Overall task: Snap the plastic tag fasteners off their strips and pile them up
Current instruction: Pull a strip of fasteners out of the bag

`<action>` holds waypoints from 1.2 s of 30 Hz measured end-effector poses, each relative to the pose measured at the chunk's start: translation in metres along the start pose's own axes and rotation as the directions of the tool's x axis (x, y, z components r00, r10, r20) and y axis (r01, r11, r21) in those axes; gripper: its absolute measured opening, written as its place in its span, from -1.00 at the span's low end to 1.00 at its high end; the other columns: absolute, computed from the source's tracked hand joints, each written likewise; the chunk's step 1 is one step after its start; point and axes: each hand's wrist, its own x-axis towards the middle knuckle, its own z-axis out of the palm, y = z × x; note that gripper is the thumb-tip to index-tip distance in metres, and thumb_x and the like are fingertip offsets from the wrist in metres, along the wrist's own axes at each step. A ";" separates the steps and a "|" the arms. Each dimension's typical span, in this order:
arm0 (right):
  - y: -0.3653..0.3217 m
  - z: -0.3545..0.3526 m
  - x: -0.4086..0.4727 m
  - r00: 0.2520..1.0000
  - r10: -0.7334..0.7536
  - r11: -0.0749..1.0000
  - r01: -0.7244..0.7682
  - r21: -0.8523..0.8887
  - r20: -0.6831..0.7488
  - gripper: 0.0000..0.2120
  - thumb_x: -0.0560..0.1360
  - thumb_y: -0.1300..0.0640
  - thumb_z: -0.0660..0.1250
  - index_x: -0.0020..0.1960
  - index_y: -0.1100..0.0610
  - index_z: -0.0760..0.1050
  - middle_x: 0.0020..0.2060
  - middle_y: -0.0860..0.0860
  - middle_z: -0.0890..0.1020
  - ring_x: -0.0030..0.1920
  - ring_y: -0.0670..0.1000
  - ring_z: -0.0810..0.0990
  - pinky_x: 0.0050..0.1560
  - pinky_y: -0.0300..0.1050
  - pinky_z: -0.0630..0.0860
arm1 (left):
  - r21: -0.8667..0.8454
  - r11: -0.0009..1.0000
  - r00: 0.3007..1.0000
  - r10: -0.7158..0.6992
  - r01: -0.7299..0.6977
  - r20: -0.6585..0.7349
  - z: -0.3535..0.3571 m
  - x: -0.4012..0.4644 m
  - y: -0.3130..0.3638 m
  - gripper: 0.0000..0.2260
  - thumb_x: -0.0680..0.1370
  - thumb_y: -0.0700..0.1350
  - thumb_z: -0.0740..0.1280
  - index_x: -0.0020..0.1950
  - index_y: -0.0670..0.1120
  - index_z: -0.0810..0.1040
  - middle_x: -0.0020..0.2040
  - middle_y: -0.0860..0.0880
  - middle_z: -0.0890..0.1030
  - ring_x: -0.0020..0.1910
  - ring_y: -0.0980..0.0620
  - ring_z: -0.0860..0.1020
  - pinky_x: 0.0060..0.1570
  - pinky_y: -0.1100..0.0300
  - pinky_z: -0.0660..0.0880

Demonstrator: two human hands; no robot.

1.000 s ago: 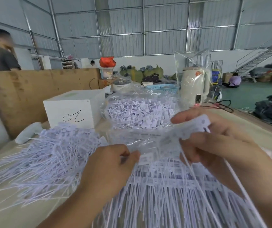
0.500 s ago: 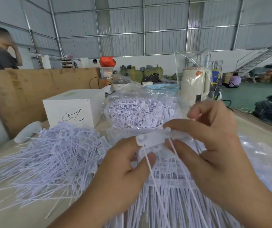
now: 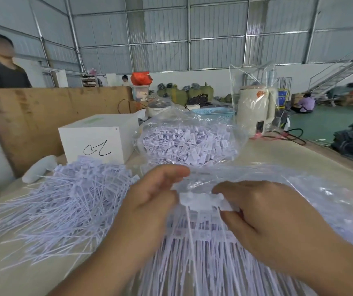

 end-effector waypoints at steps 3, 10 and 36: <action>0.004 0.001 0.001 0.999 0.015 0.999 -0.013 -0.035 0.052 -0.74 0.53 -0.14 -0.08 -0.04 -0.07 0.33 -0.30 -0.07 0.49 -0.28 -0.03 0.50 -0.24 -0.06 0.48 | -0.038 0.999 0.993 0.003 0.002 0.120 -0.008 -0.002 0.001 -0.79 0.42 0.07 0.32 0.00 0.14 0.67 -0.11 0.01 0.69 -0.11 -0.01 0.64 0.03 -0.07 0.50; 0.007 -0.001 0.001 0.997 -0.065 0.929 0.045 0.366 0.042 -0.84 0.48 -0.16 0.22 -0.18 -0.11 0.46 -0.39 -0.15 0.50 -0.36 -0.07 0.49 -0.41 -0.14 0.40 | -0.132 0.991 0.944 0.022 0.023 0.329 -0.007 -0.006 0.008 -0.91 0.34 -0.05 0.49 -0.18 0.06 0.65 -0.37 0.02 0.63 -0.37 0.12 0.60 -0.29 0.26 0.52; 0.002 0.011 0.008 0.937 0.336 0.555 -0.114 0.824 -0.097 -0.62 0.47 -0.23 0.29 -0.31 0.04 0.39 -0.55 -0.06 0.26 -0.53 -0.09 0.22 -0.55 -0.27 0.19 | -0.253 0.967 0.989 -0.016 -0.022 -0.149 0.022 -0.016 0.007 -0.60 0.17 -0.02 0.53 -0.49 0.04 0.25 -0.57 0.04 0.18 -0.57 0.08 0.14 -0.48 0.29 0.15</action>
